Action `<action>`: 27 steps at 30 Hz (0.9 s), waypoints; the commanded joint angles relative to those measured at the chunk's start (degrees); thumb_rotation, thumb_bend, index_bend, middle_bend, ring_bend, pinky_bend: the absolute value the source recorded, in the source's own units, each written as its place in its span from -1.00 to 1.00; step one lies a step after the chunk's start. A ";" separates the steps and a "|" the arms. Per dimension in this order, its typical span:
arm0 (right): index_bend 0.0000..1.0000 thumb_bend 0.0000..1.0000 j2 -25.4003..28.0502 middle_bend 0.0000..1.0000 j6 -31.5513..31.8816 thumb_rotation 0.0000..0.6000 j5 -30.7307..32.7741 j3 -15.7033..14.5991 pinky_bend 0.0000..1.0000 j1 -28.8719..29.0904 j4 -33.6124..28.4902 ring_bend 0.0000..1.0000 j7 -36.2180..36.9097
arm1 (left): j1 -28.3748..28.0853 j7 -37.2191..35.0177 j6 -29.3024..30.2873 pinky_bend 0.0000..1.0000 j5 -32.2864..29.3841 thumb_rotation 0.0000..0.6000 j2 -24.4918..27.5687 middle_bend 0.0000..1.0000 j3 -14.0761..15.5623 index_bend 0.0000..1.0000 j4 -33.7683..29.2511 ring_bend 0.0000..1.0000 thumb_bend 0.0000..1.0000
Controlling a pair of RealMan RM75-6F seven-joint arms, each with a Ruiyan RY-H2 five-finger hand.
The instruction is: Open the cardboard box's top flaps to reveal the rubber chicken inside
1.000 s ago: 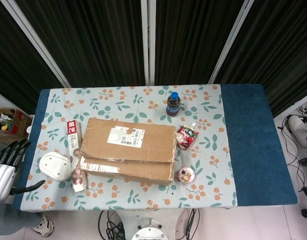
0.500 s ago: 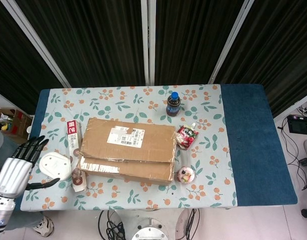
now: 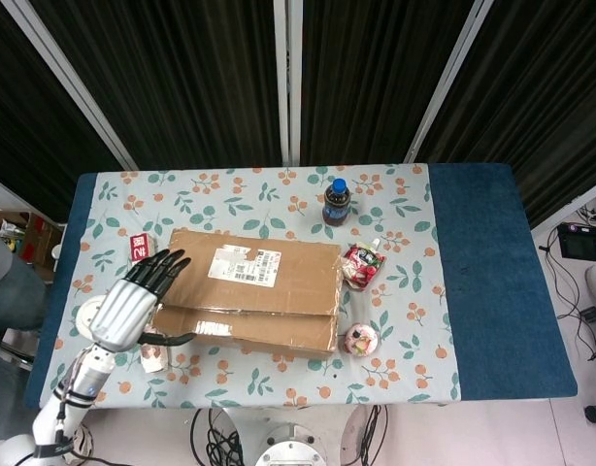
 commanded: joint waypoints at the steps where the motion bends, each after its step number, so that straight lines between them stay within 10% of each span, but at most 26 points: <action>1: -1.00 -0.89 -0.01 -1.00 0.04 1.00 -0.12 -0.02 -1.00 -0.03 -0.02 -1.00 -0.02 | -1.98 1.43 -1.52 -0.62 -0.51 -0.09 -2.61 -0.89 -0.77 -0.92 2.04 -0.86 -1.00; 19: -1.00 -0.89 -0.28 -1.00 0.19 1.00 0.23 0.16 -1.00 -0.59 0.65 -1.00 0.87 | -8.18 8.33 2.15 -0.62 0.14 0.99 -15.62 -0.90 -5.22 -0.92 13.62 -0.86 -0.84; 27: -1.00 -0.89 0.18 -1.00 0.85 1.00 0.13 0.41 -1.00 -0.91 0.50 -1.00 0.95 | -15.28 9.14 0.16 -0.62 -1.65 1.00 -12.74 -0.90 -13.78 -0.92 13.78 -0.86 -0.69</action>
